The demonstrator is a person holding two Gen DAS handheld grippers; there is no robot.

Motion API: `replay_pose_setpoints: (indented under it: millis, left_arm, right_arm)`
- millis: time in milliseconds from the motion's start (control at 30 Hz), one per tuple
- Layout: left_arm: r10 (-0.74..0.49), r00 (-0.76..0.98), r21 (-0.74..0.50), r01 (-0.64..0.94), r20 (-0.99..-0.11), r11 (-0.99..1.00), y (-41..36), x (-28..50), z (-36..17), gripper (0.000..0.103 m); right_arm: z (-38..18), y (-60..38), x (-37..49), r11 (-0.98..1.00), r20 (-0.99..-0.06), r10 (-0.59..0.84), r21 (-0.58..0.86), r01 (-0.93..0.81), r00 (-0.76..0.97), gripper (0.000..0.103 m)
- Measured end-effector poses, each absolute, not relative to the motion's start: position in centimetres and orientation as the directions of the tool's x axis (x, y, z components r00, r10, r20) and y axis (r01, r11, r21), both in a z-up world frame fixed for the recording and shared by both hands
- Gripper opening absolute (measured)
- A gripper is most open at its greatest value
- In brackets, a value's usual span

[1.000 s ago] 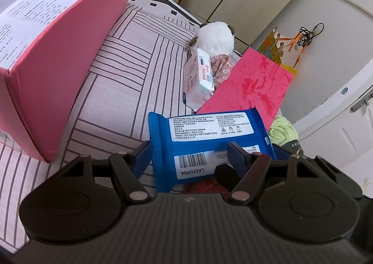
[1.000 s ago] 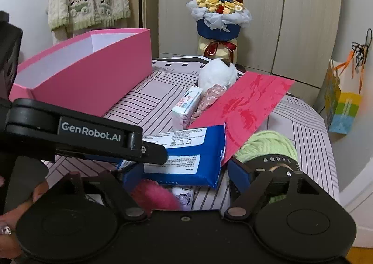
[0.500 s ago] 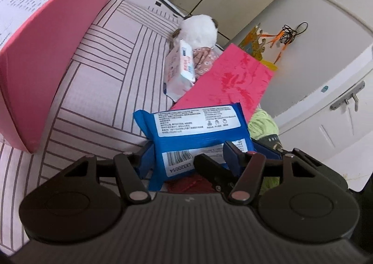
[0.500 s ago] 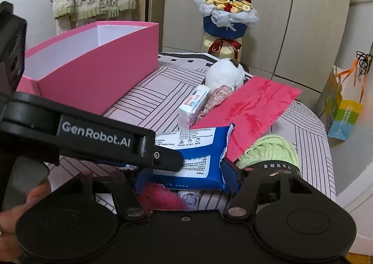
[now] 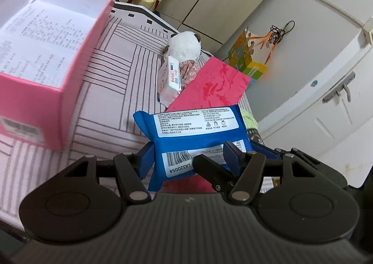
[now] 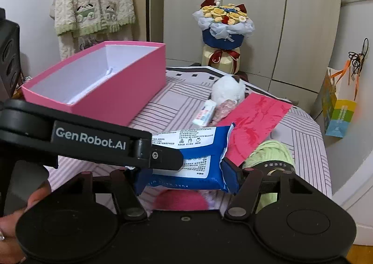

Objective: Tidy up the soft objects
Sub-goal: 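Lift the blue packet with the left gripper and carry it over the pink box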

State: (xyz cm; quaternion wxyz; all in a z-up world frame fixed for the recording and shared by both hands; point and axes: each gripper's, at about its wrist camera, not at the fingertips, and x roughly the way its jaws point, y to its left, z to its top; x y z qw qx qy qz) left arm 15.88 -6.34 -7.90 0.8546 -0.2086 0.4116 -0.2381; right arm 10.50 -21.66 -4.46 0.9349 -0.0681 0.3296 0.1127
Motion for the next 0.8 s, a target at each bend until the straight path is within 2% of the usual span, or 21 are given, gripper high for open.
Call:
replay_pose_setpoints:
  millis: [567, 800]
  left_arm:
    - [-0.517, 0.555, -0.480, 0.226, -0.651, 0.848, 1.5, 8.4, -4.7, 0.062]
    - [-0.504, 0.610, -0.472, 0.231, -0.611, 0.851, 4.9, 7.6, -2.8, 0.062]
  right_arm:
    - [-1.6, -14.0, 4.4, 0.926, -0.676, 0.240, -0.055, -0.373, 0.697, 0.071]
    - [0.3, -11.1, 4.0, 0.911, -0.627, 0.280, -0.065, -0.407, 0.727, 0.074]
